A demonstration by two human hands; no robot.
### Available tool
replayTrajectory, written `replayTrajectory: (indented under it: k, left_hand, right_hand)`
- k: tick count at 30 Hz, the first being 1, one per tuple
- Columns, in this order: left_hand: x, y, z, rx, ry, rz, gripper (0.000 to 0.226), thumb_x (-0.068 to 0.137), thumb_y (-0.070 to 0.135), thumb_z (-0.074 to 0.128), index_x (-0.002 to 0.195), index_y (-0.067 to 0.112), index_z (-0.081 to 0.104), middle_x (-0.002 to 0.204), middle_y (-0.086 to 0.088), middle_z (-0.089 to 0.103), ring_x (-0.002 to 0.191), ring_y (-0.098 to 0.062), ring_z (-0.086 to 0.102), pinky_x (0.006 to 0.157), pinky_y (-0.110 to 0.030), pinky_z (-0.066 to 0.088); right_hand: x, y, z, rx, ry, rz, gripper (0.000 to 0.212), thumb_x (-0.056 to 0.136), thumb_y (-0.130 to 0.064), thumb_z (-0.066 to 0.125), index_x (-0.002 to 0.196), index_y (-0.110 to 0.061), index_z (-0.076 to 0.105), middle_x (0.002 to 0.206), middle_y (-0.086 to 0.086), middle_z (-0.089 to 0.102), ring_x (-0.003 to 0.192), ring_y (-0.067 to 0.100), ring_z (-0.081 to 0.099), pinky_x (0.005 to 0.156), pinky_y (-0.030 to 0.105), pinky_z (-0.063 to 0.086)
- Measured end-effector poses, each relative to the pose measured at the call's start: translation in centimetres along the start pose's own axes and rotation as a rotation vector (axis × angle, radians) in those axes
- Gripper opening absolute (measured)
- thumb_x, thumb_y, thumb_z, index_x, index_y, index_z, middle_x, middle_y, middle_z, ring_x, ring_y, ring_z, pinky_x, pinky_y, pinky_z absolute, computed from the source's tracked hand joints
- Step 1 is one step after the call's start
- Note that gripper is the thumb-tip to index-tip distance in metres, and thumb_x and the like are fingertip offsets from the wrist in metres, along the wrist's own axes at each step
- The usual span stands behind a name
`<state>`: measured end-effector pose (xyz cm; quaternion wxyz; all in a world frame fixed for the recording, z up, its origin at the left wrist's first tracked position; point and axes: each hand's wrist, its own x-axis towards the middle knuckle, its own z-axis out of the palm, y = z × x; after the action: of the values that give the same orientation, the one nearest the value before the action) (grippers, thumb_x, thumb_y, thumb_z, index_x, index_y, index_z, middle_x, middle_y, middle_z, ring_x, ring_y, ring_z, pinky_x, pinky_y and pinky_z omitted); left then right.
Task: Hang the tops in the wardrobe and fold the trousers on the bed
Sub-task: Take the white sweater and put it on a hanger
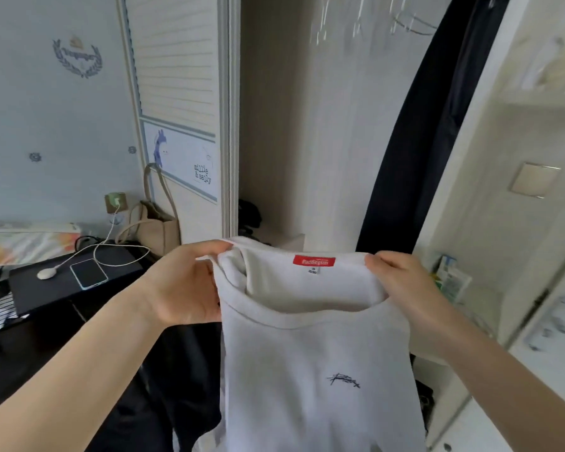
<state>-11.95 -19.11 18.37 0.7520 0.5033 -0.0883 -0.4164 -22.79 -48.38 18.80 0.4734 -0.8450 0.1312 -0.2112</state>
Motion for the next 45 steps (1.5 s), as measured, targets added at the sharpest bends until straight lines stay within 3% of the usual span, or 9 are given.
replayTrajectory:
  k: [4,7,10,14,17,27,35,38,45]
  left_hand:
    - [3.1,2.9,1.0,0.108,-0.109,-0.001,0.041,0.094,0.039,0.053,0.117,0.01,0.069,0.124,-0.016,0.065,0.114,-0.036,0.062,0.096,-0.048,0.048]
    - [6.0,5.3,0.7,0.229,0.139,0.059,0.05,0.084,0.036,0.066,0.126,0.01,0.062,0.129,-0.016,0.063,0.118,-0.037,0.059,0.095,-0.051,0.048]
    - [8.7,7.6,0.7,0.284,0.313,0.146,0.036,0.086,0.029,0.07,0.119,0.014,0.066,0.118,-0.01,0.069,0.108,-0.03,0.063,0.091,-0.047,0.05]
    - [12.0,10.9,0.8,0.139,0.245,0.215,0.013,0.093,0.021,0.063,0.1,0.014,0.069,0.086,-0.004,0.077,0.072,-0.02,0.074,0.061,-0.033,0.054]
    - [14.2,14.0,0.1,0.117,0.202,0.277,0.025,0.089,0.015,0.067,0.112,0.005,0.068,0.103,-0.014,0.074,0.094,-0.028,0.071,0.08,-0.04,0.055]
    - [21.3,21.3,-2.4,0.877,0.206,0.668,0.03,0.089,0.025,0.069,0.07,0.004,0.06,0.062,-0.005,0.054,0.06,-0.019,0.048,0.057,-0.029,0.036]
    - [23.9,27.4,1.2,0.408,0.043,0.634,0.017,0.092,0.026,0.067,0.098,0.011,0.074,0.101,-0.013,0.073,0.094,-0.03,0.069,0.086,-0.043,0.056]
    - [24.8,29.4,3.2,0.328,-0.003,0.688,0.023,0.095,0.02,0.063,0.106,0.002,0.07,0.111,-0.022,0.069,0.099,-0.034,0.067,0.092,-0.047,0.052]
    - [27.4,31.4,6.2,0.397,-0.117,0.746,0.031,0.094,0.023,0.064,0.102,-0.007,0.065,0.088,-0.017,0.064,0.082,-0.029,0.061,0.09,-0.053,0.052]
  right_hand:
    - [1.7,1.4,-0.8,-0.052,0.133,0.052,0.037,0.1,-0.024,0.044,0.086,0.009,0.052,0.073,0.01,0.044,0.068,0.019,0.042,0.061,0.032,0.027]
    - [2.9,1.9,-0.4,-0.082,0.149,0.028,0.039,0.099,-0.027,0.046,0.082,0.008,0.05,0.066,0.005,0.041,0.061,0.015,0.04,0.057,0.03,0.029]
    - [4.8,1.4,0.8,-0.104,0.189,0.015,0.039,0.098,-0.026,0.049,0.076,0.007,0.049,0.058,0.0,0.036,0.05,0.009,0.036,0.048,0.022,0.03]
    - [7.8,-0.5,2.1,-0.116,0.237,0.036,0.038,0.096,-0.025,0.052,0.067,0.0,0.052,0.056,-0.003,0.038,0.05,0.008,0.036,0.049,0.019,0.028]
    - [10.2,-2.6,3.0,-0.106,0.265,0.069,0.038,0.095,-0.027,0.053,0.06,-0.013,0.052,0.054,-0.007,0.04,0.054,0.008,0.039,0.054,0.023,0.03]
    - [16.0,-7.0,3.8,-0.041,0.428,0.028,0.036,0.096,-0.026,0.053,0.074,0.003,0.053,0.066,0.001,0.042,0.063,0.012,0.037,0.059,0.027,0.029]
    - [21.9,-10.6,2.0,-0.326,0.462,0.026,0.036,0.093,-0.022,0.053,0.061,-0.009,0.041,0.058,-0.001,0.032,0.056,0.012,0.028,0.049,0.019,0.023]
    - [25.0,-13.6,0.3,-0.301,0.511,0.019,0.023,0.086,-0.013,0.054,0.068,-0.004,0.064,0.06,-0.003,0.061,0.052,0.011,0.055,0.055,0.016,0.041]
    - [35.7,-24.2,-7.7,-0.004,0.857,-0.172,0.014,0.086,-0.012,0.05,0.072,-0.01,0.05,0.076,0.01,0.051,0.068,0.023,0.047,0.058,0.029,0.042]
